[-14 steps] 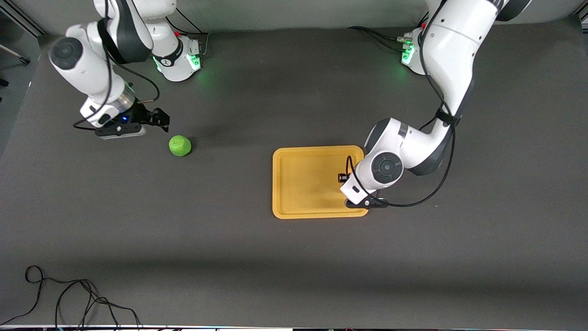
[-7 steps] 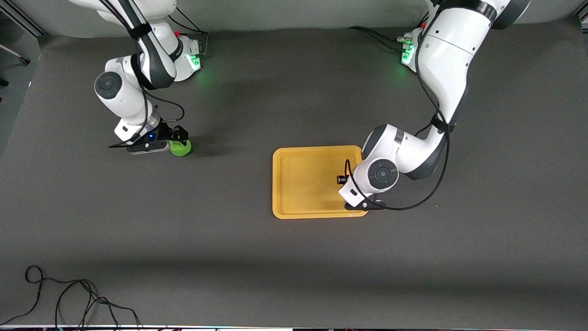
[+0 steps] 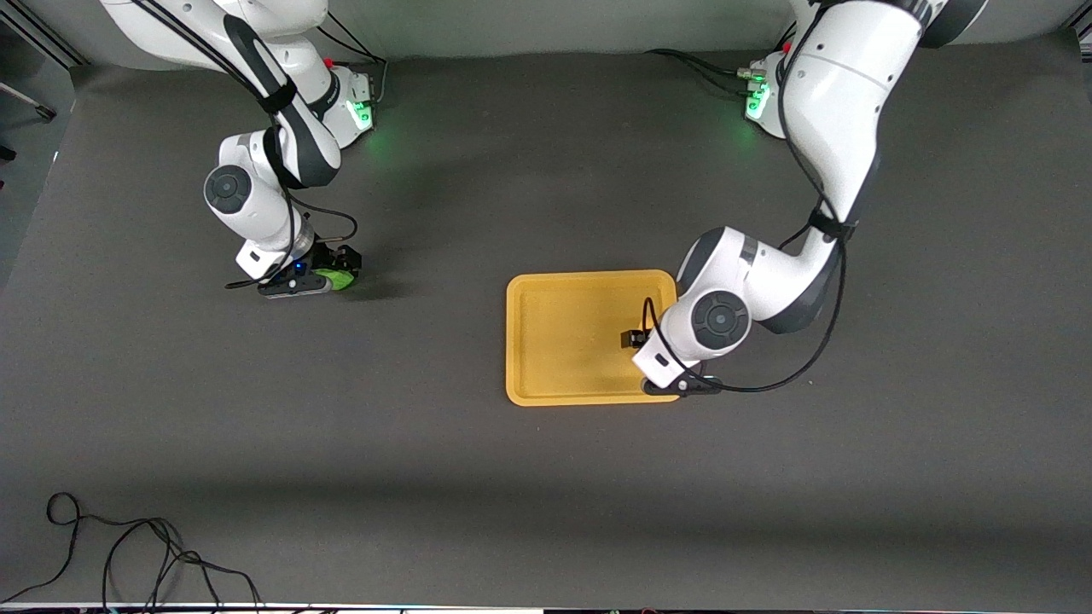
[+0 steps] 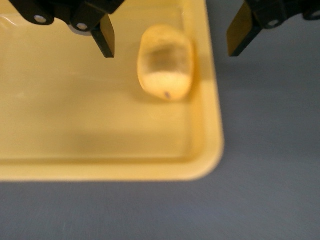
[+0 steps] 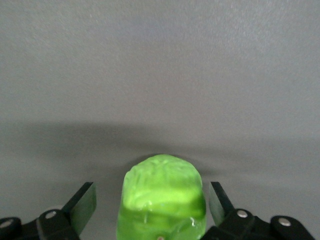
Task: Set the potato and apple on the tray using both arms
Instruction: 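Release the potato on the tray and lift the left gripper away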
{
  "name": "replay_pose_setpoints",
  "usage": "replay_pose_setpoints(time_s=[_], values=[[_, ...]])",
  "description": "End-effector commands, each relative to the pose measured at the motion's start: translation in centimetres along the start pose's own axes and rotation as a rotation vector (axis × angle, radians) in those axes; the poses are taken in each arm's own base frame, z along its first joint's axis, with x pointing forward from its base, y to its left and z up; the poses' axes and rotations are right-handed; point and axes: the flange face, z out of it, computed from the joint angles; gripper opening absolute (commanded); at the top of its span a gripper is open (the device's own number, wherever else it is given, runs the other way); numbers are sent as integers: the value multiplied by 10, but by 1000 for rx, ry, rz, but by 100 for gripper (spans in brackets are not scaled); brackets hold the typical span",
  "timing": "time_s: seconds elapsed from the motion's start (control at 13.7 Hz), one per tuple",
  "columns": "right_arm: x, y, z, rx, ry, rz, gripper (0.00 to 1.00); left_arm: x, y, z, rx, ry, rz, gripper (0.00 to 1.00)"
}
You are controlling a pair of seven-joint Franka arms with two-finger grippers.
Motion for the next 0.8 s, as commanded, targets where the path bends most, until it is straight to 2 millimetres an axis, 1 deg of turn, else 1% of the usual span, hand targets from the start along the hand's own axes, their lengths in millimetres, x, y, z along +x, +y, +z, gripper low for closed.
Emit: replay_pose_setpoints(time_s=[0.0,0.07,0.15,0.22,0.29,0.36,0.44,0.51,0.58,0.66,0.73], values=[[0,4,8,3,-21,2,100,-3,-54,-90,-2,20,-21,100],[-1,4,10,2,-29,2,92,-9,-66,-111,8,27,11,100],[-2,6,11,2,-38,7,66,-12,-78,-129,54,47,42,100],[-1,7,9,1,-44,10,49,-10,-107,-154,111,89,37,100],[1,7,1,2,-44,11,45,-11,-130,-174,118,117,48,100],[6,8,-17,3,-33,15,45,-14,-153,-194,116,141,67,100],[16,7,-44,4,-24,20,45,-20,-178,-212,124,162,95,100],[26,5,-71,5,-30,19,45,-26,-199,-228,125,191,109,100],[42,5,-107,7,-32,18,45,-31,-219,-239,139,205,115,100],[54,4,-141,7,-50,7,45,-40,-235,-247,155,210,144,100],[67,2,-182,9,-55,3,45,-52,-254,-250,167,208,181,100]])
